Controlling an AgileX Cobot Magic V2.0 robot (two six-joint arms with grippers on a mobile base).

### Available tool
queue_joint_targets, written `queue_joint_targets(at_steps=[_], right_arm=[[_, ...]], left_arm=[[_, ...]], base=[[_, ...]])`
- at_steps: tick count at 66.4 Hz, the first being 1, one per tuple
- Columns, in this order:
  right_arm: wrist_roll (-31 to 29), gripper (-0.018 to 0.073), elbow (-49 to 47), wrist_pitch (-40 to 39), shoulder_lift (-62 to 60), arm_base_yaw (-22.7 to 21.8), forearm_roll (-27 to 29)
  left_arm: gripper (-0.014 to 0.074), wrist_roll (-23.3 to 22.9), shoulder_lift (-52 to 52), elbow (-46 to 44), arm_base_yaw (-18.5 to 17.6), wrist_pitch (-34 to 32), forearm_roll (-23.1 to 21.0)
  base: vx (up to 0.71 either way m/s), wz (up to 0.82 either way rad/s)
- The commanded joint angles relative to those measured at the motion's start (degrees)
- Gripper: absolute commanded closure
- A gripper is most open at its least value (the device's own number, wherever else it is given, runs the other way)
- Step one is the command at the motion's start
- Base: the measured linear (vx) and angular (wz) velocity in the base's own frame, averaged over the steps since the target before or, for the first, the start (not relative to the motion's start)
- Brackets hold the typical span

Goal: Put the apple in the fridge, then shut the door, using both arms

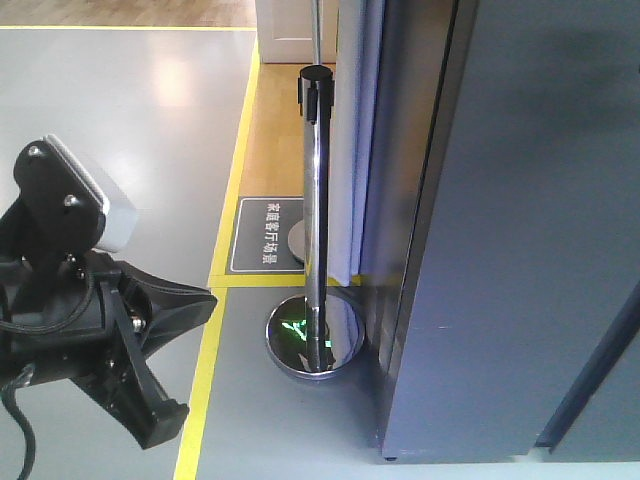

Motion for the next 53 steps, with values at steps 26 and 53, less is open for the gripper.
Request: queue_joint_targets(at_steps=[26,53], right_arm=[[-7.81,0.0561,3.64,23.73,-18.07,19.56,-0.40],[-28.18,0.0561,3.64,45.75,-23.64,29.12,19.30]], left_arm=[[0.0602,-0.41,-0.81,-1.52,-0.10,-3.88,-0.62],[0.0602,-0.41,-0.81,-1.52,-0.10,-3.88,-0.62]], base=[[0.00,0.00],[0.00,0.00]])
